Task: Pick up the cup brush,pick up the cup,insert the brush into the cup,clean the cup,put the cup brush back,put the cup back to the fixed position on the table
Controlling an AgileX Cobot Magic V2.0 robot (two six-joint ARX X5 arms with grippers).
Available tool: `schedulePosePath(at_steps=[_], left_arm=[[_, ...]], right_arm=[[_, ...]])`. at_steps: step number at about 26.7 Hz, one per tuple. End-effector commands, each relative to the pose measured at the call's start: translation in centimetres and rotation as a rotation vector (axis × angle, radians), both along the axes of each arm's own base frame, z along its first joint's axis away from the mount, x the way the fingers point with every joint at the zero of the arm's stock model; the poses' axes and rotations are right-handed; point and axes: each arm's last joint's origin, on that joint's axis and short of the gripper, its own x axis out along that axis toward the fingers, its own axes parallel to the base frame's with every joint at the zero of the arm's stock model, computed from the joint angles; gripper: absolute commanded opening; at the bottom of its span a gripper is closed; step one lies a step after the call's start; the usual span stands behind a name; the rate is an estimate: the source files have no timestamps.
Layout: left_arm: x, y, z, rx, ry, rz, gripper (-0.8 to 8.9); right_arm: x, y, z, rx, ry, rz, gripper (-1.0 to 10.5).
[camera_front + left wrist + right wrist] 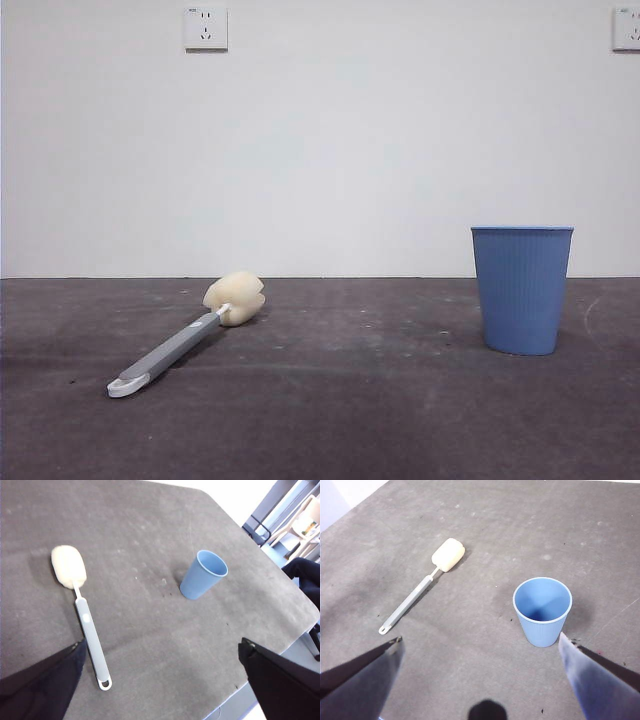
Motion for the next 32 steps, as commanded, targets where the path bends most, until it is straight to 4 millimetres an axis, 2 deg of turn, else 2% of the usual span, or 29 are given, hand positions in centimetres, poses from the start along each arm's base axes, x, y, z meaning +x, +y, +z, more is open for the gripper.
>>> schedulePosePath(at_steps=[1, 6, 9, 15, 18, 20, 23, 32], left_arm=[[1.1, -0.6, 0.2, 0.033, 0.013, -0.016, 6.05], [3.8, -2.7, 0.1, 0.121, 0.054, -0.045, 6.05], [5.4, -4.9, -0.8, 0.209, 0.084, -0.052, 6.05], [8.2, -9.1, -4.4, 0.407, 0.189, -0.023, 6.05], [10.6, -11.5, -7.7, 0.511, 0.253, 0.025, 6.05], [11.9, -12.3, -10.2, 0.568, 0.323, 0.047, 6.05], [12.9, -13.0, -12.8, 0.613, 0.397, 0.054, 6.02], [14.0, -13.5, -15.2, 0.636, 0.443, 0.102, 5.93]], right_arm=[[0.0, 0.0, 0.1, 0.003, -0.004, 0.002, 5.7], [0.0, 0.0, 0.0, 0.003, -0.002, 0.001, 5.7], [0.1, 0.0, 0.0, 0.003, 0.001, 0.001, 5.7], [0.2, 0.0, 0.0, 0.002, 0.005, 0.001, 5.7], [0.4, 0.1, -0.1, 0.002, 0.015, 0.001, 5.7], [0.4, 0.1, -0.1, 0.001, 0.017, 0.001, 5.7], [0.4, 0.1, -0.1, 0.001, 0.018, 0.001, 5.7], [0.4, 0.1, -0.1, 0.001, 0.018, 0.001, 5.7]])
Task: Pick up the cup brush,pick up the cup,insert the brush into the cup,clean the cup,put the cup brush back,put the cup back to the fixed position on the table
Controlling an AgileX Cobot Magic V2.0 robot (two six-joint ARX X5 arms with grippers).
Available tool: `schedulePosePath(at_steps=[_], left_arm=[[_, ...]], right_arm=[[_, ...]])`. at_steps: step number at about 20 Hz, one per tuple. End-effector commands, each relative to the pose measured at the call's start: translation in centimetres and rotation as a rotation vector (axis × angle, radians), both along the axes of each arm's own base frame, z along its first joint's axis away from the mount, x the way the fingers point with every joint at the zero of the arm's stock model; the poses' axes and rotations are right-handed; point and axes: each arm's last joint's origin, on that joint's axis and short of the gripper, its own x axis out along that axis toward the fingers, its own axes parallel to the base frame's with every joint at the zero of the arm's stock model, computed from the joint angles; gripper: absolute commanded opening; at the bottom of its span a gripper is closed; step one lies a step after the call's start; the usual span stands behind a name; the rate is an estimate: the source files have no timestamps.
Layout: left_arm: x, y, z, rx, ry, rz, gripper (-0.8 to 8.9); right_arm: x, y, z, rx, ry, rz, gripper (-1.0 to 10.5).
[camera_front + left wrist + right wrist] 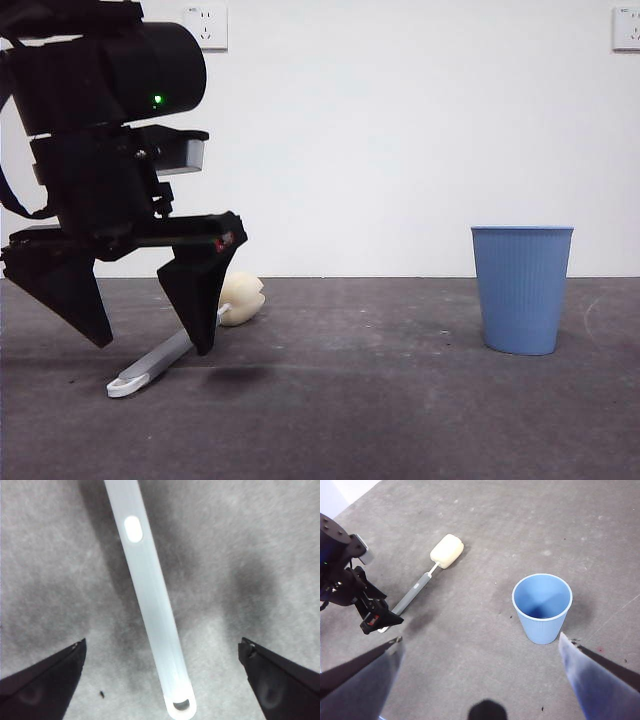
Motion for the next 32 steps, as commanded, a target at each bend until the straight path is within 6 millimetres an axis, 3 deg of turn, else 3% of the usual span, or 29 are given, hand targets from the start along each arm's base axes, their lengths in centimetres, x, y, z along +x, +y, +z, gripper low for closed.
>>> schedulePosePath(at_steps=[1, 7, 8, 10, 14, 17, 25, 32], left_arm=[[0.1, -0.1, -0.5, 0.005, 0.002, 0.024, 5.92], [0.3, -0.2, -1.1, 0.022, 0.012, 0.041, 5.91], [0.3, -0.2, -1.1, 0.023, 0.013, 0.041, 5.55], [0.3, -0.2, -1.1, 0.023, 0.014, 0.039, 3.71], [0.3, -0.2, -1.2, 0.024, 0.02, 0.04, 3.62], [0.2, -0.1, -1.2, 0.028, 0.031, 0.039, 2.77], [-0.3, -0.4, -1.3, 0.007, 0.076, 0.063, 2.76], [-0.7, -0.8, -1.4, 0.012, 0.085, 0.044, 0.84]], right_arm=[[0.0, 0.0, 0.0, 0.003, -0.002, 0.001, 5.7], [0.0, 0.0, 0.0, 0.008, 0.002, -0.003, 5.7], [0.0, 0.0, 0.0, 0.008, 0.002, -0.003, 5.7], [0.0, 0.0, 0.0, 0.008, 0.003, -0.003, 5.7], [0.0, 0.0, 0.0, 0.009, 0.005, -0.003, 5.7], [0.0, 0.0, 0.0, 0.014, 0.008, -0.006, 5.7], [0.0, 0.0, 0.0, 0.019, 0.012, -0.01, 5.7], [0.0, 0.0, 0.0, 0.021, 0.014, -0.012, 5.7]])
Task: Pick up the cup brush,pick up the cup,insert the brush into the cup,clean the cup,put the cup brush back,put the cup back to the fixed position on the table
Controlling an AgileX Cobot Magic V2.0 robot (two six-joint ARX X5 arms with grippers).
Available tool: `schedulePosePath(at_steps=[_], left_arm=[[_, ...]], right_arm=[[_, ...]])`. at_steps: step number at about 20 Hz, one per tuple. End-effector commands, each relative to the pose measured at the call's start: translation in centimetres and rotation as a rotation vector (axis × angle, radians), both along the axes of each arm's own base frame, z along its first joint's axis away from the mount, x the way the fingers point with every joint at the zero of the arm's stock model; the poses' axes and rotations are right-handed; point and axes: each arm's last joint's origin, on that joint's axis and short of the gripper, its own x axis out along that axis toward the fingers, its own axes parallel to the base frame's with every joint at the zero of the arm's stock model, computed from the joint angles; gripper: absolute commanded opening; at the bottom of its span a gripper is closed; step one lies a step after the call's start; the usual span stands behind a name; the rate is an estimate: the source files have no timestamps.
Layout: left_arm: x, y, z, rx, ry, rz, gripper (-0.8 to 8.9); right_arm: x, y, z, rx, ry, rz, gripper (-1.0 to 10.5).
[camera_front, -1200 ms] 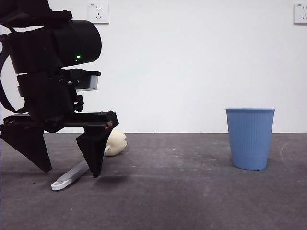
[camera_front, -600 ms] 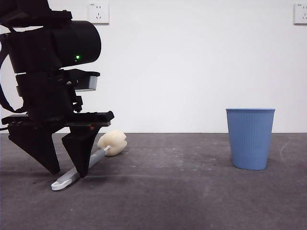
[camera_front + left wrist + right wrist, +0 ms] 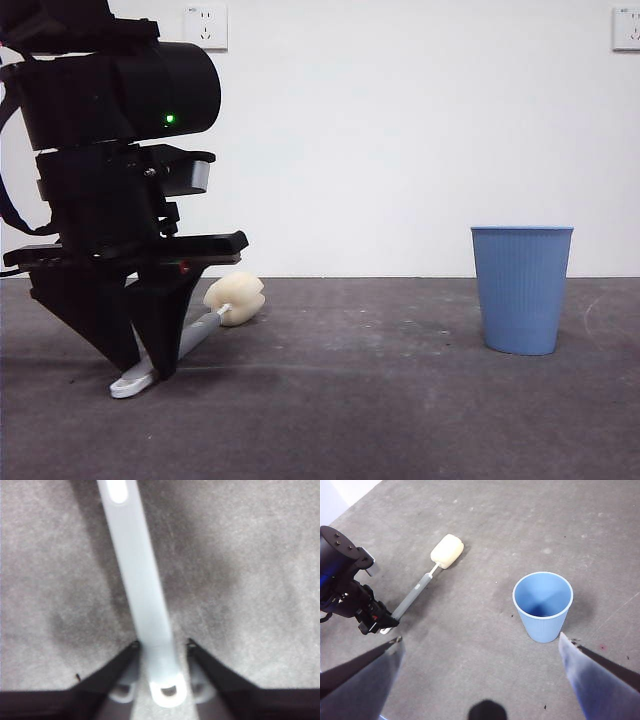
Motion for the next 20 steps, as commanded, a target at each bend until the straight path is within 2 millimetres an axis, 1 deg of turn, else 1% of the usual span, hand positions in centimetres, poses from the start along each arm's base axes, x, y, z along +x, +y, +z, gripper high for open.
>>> schedulePosePath(at_steps=[1, 2, 5, 10, 15, 19, 20], left_arm=[[-0.1, 0.0, -0.3, 0.008, 0.017, 0.004, 0.83], [-0.1, 0.0, -0.3, 0.009, 0.018, 0.004, 0.7], [-0.1, 0.0, -0.3, 0.002, 0.016, 0.02, -0.11], [0.1, 0.1, 0.0, 0.002, -0.014, -0.004, -0.08], [-0.2, 0.8, 2.3, -0.042, -0.085, -0.011, -0.08], [-0.5, 1.0, 3.1, -0.057, -0.103, -0.017, -0.08], [-0.7, 1.0, 3.4, -0.068, -0.104, -0.041, -0.08]], right_arm=[[0.0, 0.0, 0.0, 0.008, 0.003, -0.003, 5.7], [0.0, 0.0, 0.0, 0.008, 0.003, -0.003, 5.7], [0.0, 0.0, 0.0, 0.008, 0.003, -0.003, 5.7], [0.0, 0.0, 0.0, 0.008, 0.003, -0.002, 5.7], [0.1, 0.2, 0.0, 0.031, 0.016, 0.035, 5.7], [0.6, 0.2, -0.3, 0.028, 0.043, 0.036, 5.7], [0.8, 0.2, -0.4, 0.022, 0.052, 0.032, 5.7]])
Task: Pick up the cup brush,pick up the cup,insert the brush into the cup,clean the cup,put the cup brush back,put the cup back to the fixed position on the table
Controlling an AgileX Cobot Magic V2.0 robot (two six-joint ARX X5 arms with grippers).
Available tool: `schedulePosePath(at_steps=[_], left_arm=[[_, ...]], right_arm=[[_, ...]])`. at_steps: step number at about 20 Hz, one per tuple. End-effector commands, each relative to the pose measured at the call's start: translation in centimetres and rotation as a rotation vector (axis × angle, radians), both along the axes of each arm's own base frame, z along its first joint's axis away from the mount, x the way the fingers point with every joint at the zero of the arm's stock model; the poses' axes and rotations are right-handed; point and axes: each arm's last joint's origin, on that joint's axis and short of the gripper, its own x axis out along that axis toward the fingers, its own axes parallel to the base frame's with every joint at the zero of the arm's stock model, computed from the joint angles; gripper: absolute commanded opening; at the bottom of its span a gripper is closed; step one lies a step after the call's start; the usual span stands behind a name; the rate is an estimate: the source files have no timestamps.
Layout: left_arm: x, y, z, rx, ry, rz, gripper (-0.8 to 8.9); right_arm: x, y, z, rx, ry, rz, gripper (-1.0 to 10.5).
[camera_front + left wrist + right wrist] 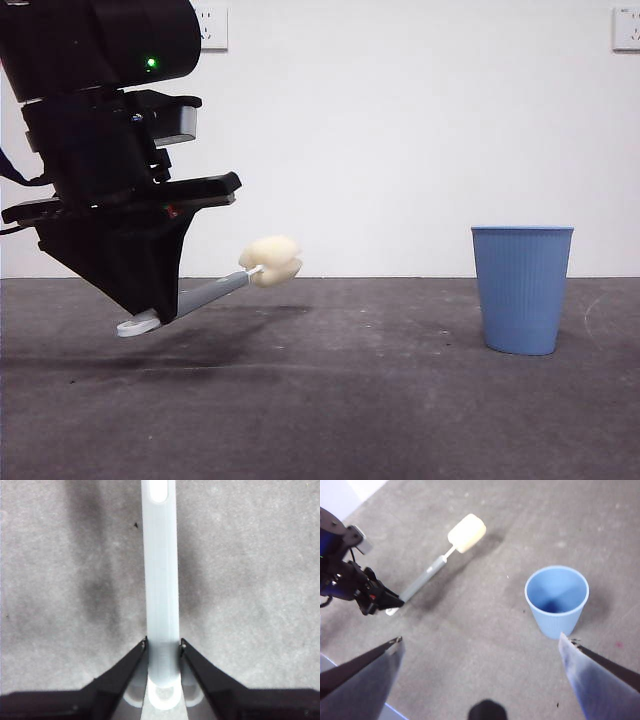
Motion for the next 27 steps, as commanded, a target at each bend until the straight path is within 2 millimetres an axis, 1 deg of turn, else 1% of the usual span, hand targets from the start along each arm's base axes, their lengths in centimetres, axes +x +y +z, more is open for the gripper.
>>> schedulePosePath(at_steps=[1, 2, 4, 5, 6, 10, 13, 17, 22, 24, 27], left_arm=[[-0.4, 0.3, 0.8, -0.01, -0.019, -0.048, -0.08], [-0.6, 0.4, 1.3, -0.01, -0.034, -0.062, -0.08], [-1.3, 0.9, 2.7, -0.006, -0.072, -0.1, -0.08], [-1.8, 1.2, 3.5, -0.012, -0.097, -0.112, -0.08], [-2.2, 1.5, 4.3, -0.023, -0.124, -0.118, -0.08], [-4.1, 3.1, 7.3, -0.07, -0.221, -0.12, -0.08], [-5.4, 3.9, 8.6, -0.083, -0.256, -0.131, -0.08], [-6.3, 4.4, 9.5, -0.139, -0.269, -0.164, -0.08], [-6.8, 4.6, 9.4, -0.123, -0.242, -0.204, -0.08], [-6.8, 4.6, 9.4, -0.119, -0.242, -0.212, -0.08], [-6.8, 4.6, 9.4, -0.123, -0.237, -0.224, -0.08]], right_arm=[[0.3, -0.1, -0.3, -0.032, 0.025, -0.028, 5.7], [0.6, -0.1, -0.6, -0.061, 0.042, -0.048, 5.7], [1.4, 0.0, -1.3, -0.066, 0.062, -0.041, 5.7], [1.8, 0.0, -2.1, -0.069, 0.078, -0.041, 5.7], [2.1, 0.1, -3.0, -0.071, 0.101, -0.041, 5.7], [3.9, 0.2, -8.2, -0.067, 0.185, -0.051, 5.7], [5.2, 0.5, -10.7, -0.05, 0.22, -0.063, 5.7], [7.1, 0.7, -13.1, -0.023, 0.284, -0.122, 5.7], [9.6, 1.6, -15.2, -0.081, 0.255, -0.064, 5.7], [10.4, 1.8, -16.3, -0.128, 0.262, -0.044, 5.7], [11.6, 2.0, -17.5, -0.146, 0.241, -0.047, 5.7]])
